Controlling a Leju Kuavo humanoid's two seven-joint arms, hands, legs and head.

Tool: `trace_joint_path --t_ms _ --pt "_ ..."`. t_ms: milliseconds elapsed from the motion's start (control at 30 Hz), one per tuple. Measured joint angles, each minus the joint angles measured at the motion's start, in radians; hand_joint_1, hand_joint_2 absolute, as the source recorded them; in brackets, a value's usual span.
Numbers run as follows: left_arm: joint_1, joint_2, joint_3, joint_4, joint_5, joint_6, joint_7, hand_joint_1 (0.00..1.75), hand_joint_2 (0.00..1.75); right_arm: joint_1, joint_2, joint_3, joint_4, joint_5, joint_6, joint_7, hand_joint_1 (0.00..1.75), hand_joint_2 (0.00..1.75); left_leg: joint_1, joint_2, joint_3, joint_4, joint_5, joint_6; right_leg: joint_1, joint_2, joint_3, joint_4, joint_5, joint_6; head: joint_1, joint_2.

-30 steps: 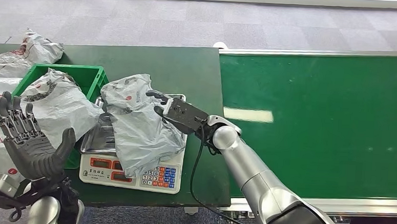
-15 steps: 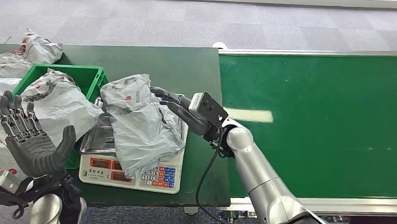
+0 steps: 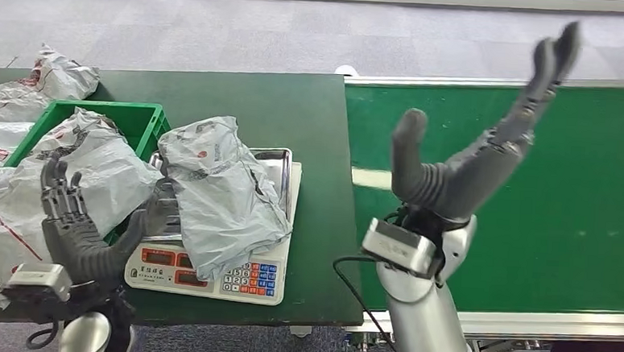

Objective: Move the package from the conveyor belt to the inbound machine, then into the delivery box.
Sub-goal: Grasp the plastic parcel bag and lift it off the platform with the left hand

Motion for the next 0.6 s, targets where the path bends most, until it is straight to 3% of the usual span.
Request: trace_joint_path --t_ms 100,233,400,600 --pt "-0.055 0.013 -0.043 0.092 -0.126 -0.005 0.021 0.0 1.75 0.069 0.023 -0.012 -0.181 0.023 0.004 -0.009 0.0 1.75 0.0 0.002 0.0 0.0 0.0 0.0 -0.001 0.001 0.001 0.0 0.0 0.001 0.0 0.0" --pt "-0.098 0.023 -0.082 0.167 -0.163 -0.005 0.028 0.0 1.75 0.097 0.027 -0.022 -0.312 0.028 0.006 -0.011 0.0 1.75 0.0 0.006 0.002 0.0 0.0 0.0 -0.001 0.004 0.002 0.0 0.002 0.002 0.0 0.0" --pt "-0.15 0.033 -0.114 0.238 -0.254 -0.008 0.063 0.0 1.75 0.106 0.027 -0.031 -0.378 0.025 0.007 -0.011 0.0 1.75 0.0 0.005 0.003 0.0 0.001 0.0 -0.001 0.004 0.002 0.0 0.003 0.002 0.0 0.0" --pt "-0.301 0.072 -0.182 0.452 -0.477 -0.018 0.151 0.0 1.75 0.107 0.026 -0.031 -0.387 -0.012 0.009 -0.011 0.0 1.75 0.0 0.005 0.003 0.0 0.002 0.0 -0.001 0.003 0.002 0.0 0.003 0.001 0.0 0.0"
